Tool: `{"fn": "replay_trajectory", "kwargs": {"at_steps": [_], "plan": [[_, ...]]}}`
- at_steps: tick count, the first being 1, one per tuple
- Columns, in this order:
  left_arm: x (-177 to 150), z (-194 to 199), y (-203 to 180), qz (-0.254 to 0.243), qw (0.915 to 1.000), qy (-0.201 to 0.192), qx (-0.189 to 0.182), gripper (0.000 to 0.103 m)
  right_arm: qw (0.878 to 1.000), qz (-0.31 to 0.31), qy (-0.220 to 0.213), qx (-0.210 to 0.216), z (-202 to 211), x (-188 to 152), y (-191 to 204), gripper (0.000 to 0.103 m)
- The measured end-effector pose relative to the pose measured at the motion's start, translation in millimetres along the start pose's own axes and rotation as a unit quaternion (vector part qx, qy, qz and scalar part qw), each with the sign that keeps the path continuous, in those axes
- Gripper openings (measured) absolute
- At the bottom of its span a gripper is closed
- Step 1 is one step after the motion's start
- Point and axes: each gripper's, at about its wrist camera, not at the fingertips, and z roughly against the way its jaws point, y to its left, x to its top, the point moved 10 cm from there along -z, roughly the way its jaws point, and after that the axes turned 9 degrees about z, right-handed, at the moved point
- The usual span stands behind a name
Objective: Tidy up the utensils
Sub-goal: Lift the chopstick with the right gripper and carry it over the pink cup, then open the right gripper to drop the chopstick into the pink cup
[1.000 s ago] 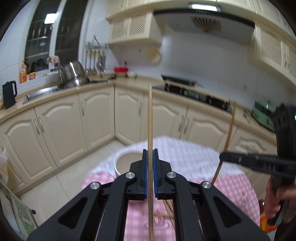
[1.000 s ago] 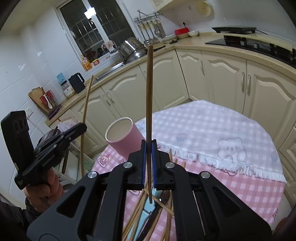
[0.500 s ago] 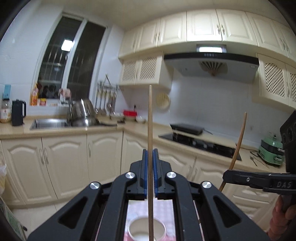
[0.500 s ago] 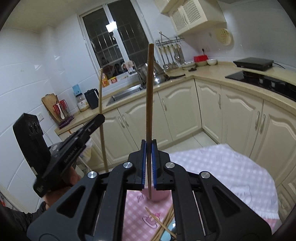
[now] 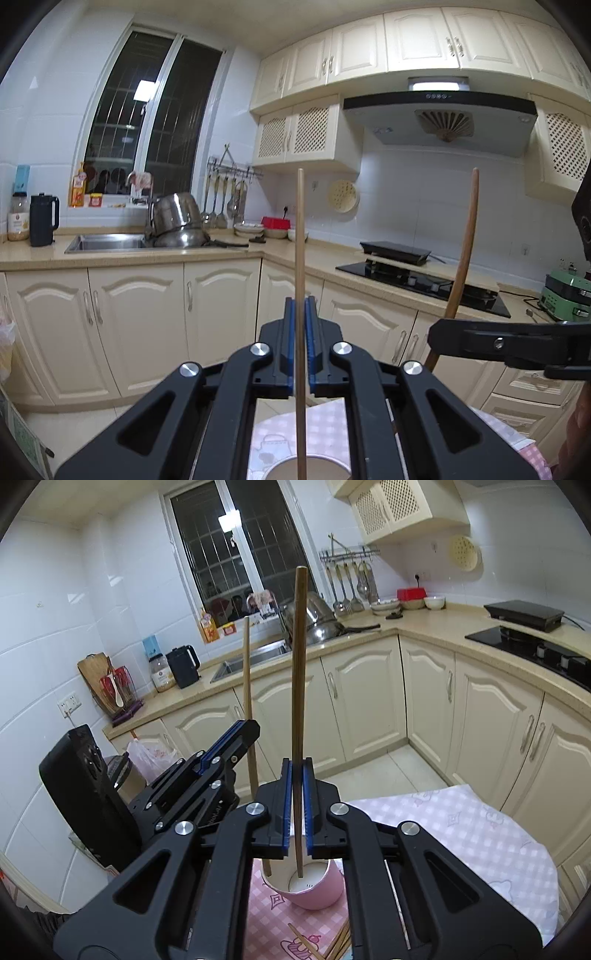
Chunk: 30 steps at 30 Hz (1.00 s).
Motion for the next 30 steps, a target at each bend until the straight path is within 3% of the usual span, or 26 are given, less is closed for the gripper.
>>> {"fn": "replay_trajectory", "kwargs": {"at_steps": [6, 7, 8, 9, 10, 11, 12, 15, 17, 30], "plan": [[-15, -7, 8, 0.000, 0.9997, 0.024, 0.006, 0.008, 1.000, -0.013, 0.023, 0.001, -14, -12, -4, 0.007], [-16, -7, 9, 0.000, 0.9995, 0.030, 0.005, 0.011, 1.000, -0.016, 0.026, 0.000, -15, -13, -6, 0.008], [-18, -4, 10, 0.000, 0.9995, 0.032, 0.006, 0.029, 0.999, -0.022, 0.029, -0.002, -17, -14, -9, 0.009], [-18, -1, 12, 0.000, 0.9995, 0.031, 0.009, 0.049, 0.999, -0.034, 0.031, -0.004, -17, -17, -13, 0.022], [-17, 3, 14, 0.001, 0.9995, 0.028, 0.011, 0.056, 0.999, -0.042, 0.029, -0.007, -14, -18, -16, 0.055], [-17, 6, 15, 0.001, 0.9996, 0.027, 0.010, 0.063, 0.999, -0.047, 0.022, -0.010, -11, -17, -19, 0.071], [-15, 10, 16, 0.002, 0.9996, 0.028, 0.010, 0.068, 0.999, -0.049, 0.014, -0.016, -7, -17, -22, 0.079], [-14, 19, 16, 0.001, 0.9993, 0.037, 0.008, 0.085, 0.998, -0.055, 0.012, -0.021, 1, -19, -28, 0.081], [-13, 27, 14, -0.004, 0.9991, 0.041, 0.009, 0.088, 0.997, -0.063, 0.008, -0.032, 11, -22, -35, 0.091], [-13, 69, 4, -0.022, 0.9977, 0.062, 0.016, 0.088, 0.995, -0.077, 0.019, -0.057, 53, -50, -58, 0.094]]}}
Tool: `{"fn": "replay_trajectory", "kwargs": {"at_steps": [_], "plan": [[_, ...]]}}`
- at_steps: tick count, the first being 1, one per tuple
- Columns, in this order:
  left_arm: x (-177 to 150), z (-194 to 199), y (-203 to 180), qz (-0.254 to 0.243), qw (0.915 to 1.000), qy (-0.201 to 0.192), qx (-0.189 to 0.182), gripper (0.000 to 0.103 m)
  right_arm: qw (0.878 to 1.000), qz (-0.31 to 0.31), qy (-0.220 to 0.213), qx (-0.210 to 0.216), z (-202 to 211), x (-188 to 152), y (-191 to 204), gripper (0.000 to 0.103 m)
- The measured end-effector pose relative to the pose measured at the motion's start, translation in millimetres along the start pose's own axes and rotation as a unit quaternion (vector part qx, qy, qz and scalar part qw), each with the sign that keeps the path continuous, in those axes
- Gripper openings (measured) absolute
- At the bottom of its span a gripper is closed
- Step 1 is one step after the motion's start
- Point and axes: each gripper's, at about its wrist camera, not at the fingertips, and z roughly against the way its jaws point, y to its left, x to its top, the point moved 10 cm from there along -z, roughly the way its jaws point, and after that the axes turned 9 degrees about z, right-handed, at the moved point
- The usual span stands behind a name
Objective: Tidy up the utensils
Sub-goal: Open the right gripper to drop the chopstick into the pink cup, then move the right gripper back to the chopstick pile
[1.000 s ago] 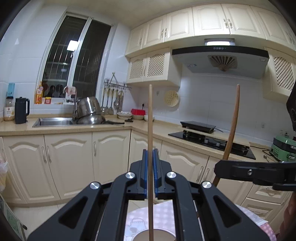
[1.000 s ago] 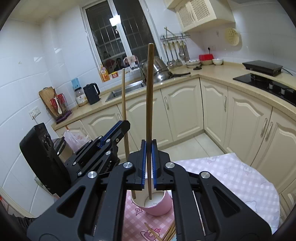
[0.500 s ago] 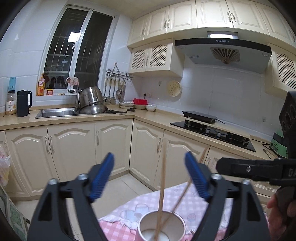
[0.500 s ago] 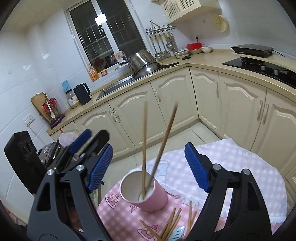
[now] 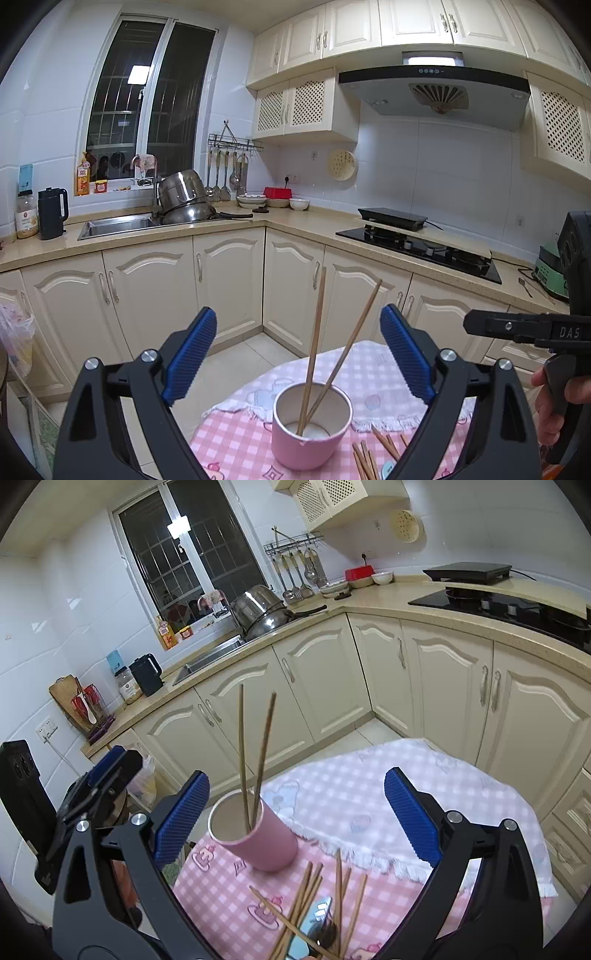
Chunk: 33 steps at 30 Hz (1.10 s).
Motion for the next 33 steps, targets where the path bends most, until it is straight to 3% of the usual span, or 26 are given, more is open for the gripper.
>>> {"fn": "replay_trajectory", "kwargs": {"at_steps": [15, 25, 29, 33], "plan": [[-56, 19, -5, -0.020, 0.9968, 0.078, 0.002, 0.088, 0.996, -0.020, 0.081, -0.022, 9, -81, -26, 0.094], [-95, 19, -6, -0.026, 0.9915, 0.128, 0.005, 0.088, 0.993, -0.022, 0.114, -0.030, 8, -112, -32, 0.094], [-120, 15, -6, -0.038, 0.9847, 0.170, 0.007, 0.088, 0.991, -0.016, 0.130, -0.036, 8, -123, -36, 0.094], [-157, 8, -6, -0.051, 0.9723, 0.228, 0.011, 0.088, 0.988, -0.015, 0.148, -0.043, 4, -136, -43, 0.094]]}}
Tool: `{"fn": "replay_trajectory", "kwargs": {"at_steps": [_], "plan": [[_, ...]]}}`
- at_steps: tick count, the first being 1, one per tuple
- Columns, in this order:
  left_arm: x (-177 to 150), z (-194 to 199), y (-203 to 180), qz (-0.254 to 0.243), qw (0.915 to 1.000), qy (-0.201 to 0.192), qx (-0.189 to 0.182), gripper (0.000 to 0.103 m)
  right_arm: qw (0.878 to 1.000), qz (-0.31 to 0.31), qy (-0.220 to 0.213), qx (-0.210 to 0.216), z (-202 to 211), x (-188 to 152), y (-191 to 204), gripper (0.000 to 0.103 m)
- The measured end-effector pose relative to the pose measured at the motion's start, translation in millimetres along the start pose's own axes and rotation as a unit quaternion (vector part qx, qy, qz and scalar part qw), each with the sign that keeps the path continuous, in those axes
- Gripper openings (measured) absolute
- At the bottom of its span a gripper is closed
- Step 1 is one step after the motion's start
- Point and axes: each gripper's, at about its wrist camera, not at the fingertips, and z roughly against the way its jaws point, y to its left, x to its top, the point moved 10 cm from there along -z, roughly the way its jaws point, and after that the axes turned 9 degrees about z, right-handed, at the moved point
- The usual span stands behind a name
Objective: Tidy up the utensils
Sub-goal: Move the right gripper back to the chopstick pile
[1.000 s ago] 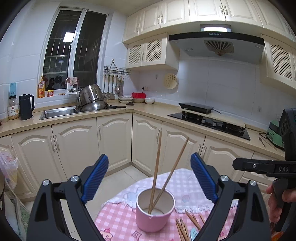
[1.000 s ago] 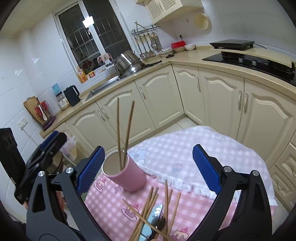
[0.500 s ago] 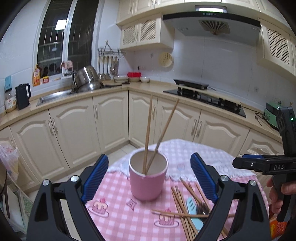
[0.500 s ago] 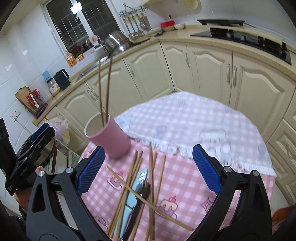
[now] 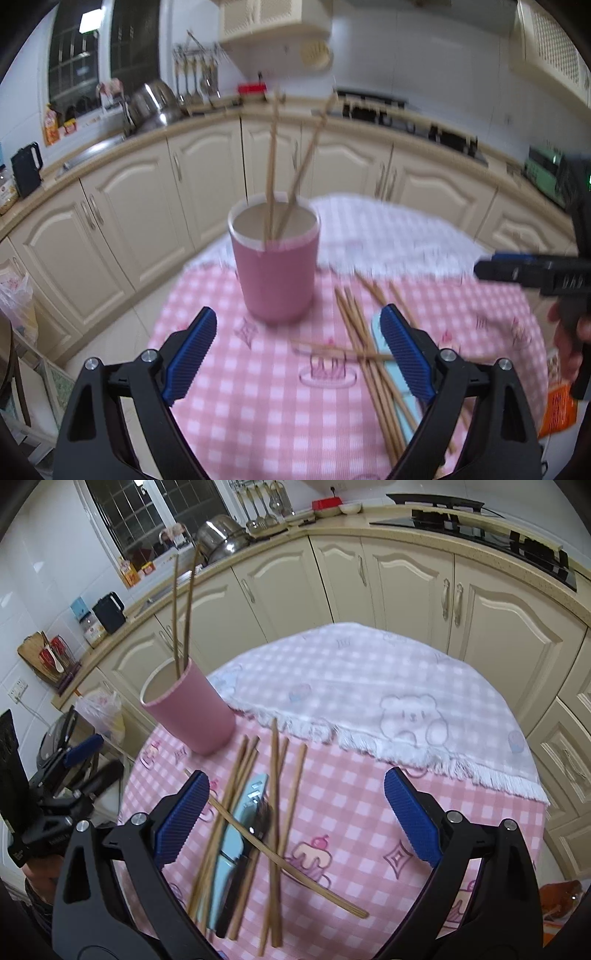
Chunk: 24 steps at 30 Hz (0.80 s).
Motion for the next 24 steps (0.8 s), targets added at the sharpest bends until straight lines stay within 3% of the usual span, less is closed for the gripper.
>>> {"fn": "replay_trajectory", "kwargs": {"at_steps": [4, 8, 14, 24], "plan": [[-30, -25, -2, -0.008, 0.9980, 0.063, 0.004, 0.088, 1.000, 0.000, 0.018, -0.006, -9, -10, -5, 0.094], [-50, -43, -4, -0.017, 0.9947, 0.101, 0.010, 0.088, 1.000, -0.002, 0.028, -0.007, -15, -18, -9, 0.094], [-67, -62, -7, -0.019, 0.9904, 0.136, 0.016, 0.088, 0.999, 0.003, 0.041, -0.009, -20, -25, -10, 0.094], [-72, -81, -15, -0.029, 0.9863, 0.161, 0.024, 0.088, 0.997, 0.019, 0.067, -0.018, -30, -37, -7, 0.094]]}}
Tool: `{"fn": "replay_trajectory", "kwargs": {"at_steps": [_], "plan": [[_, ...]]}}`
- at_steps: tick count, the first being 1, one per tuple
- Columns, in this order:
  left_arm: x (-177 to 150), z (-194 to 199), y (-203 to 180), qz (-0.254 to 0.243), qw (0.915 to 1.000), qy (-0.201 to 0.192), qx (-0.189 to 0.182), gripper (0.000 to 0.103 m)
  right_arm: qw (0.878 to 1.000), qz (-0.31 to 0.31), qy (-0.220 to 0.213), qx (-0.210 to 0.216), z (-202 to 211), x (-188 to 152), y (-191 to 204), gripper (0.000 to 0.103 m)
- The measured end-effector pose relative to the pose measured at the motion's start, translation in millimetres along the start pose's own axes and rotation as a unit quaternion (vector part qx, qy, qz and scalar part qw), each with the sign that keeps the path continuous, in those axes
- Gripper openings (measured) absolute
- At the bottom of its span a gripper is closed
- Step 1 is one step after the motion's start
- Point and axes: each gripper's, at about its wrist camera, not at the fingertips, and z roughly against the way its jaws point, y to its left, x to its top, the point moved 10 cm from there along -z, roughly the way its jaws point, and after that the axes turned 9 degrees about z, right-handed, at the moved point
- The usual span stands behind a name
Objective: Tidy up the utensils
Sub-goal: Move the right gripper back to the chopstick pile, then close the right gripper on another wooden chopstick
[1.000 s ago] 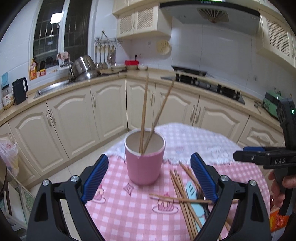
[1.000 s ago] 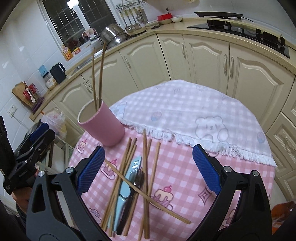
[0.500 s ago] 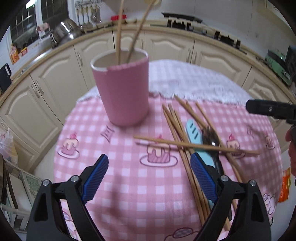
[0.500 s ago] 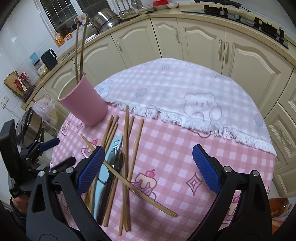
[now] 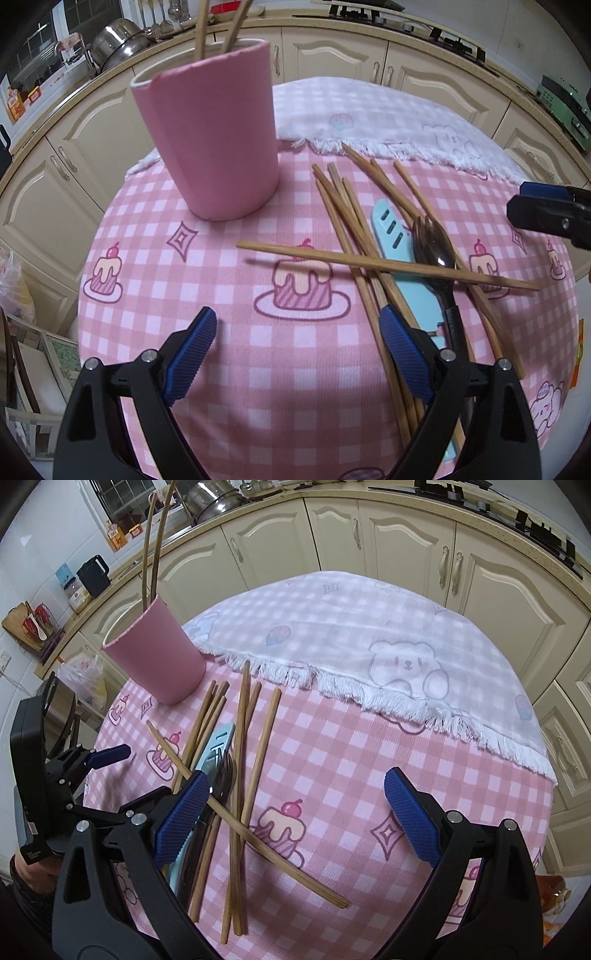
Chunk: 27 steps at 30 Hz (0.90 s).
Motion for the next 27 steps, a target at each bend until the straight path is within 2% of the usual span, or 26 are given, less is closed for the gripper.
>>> {"fn": "replay_trajectory", "kwargs": {"at_steps": [4, 7, 8, 11, 16, 18, 21, 23, 25, 27], "plan": [[5, -4, 2, 0.004, 1.0000, 0.003, 0.007, 0.088, 1.000, 0.005, 0.011, -0.010, -5, -3, 0, 0.094], [6, -7, 0, -0.003, 1.0000, 0.007, 0.006, 0.081, 1.000, -0.001, 0.022, -0.017, -10, -6, -2, 0.094], [6, -8, 0, -0.004, 0.9999, 0.009, 0.008, 0.074, 0.999, -0.002, 0.025, -0.020, -12, -6, -3, 0.094], [6, -9, -3, -0.009, 0.9999, 0.004, 0.010, 0.072, 0.999, 0.006, 0.035, -0.029, -17, -8, -1, 0.091], [7, -7, -1, -0.005, 1.0000, 0.006, 0.002, 0.070, 0.997, 0.015, 0.065, -0.027, -31, -14, 8, 0.067], [7, -7, 2, -0.004, 1.0000, 0.006, 0.001, 0.070, 0.997, 0.018, 0.071, -0.024, -36, -14, 13, 0.063], [7, -7, 4, -0.003, 1.0000, 0.006, -0.003, 0.070, 0.996, 0.027, 0.084, -0.027, -43, -12, 19, 0.051], [6, -7, 3, -0.003, 1.0000, 0.005, -0.004, 0.070, 0.995, 0.034, 0.090, -0.035, -47, -9, 20, 0.047], [5, -7, 4, -0.007, 0.9999, 0.005, -0.006, 0.070, 0.994, 0.035, 0.097, -0.030, -48, -7, 24, 0.035], [6, -7, 5, -0.009, 0.9999, 0.005, -0.007, 0.070, 0.993, 0.045, 0.106, -0.032, -50, -6, 29, 0.029]]}}
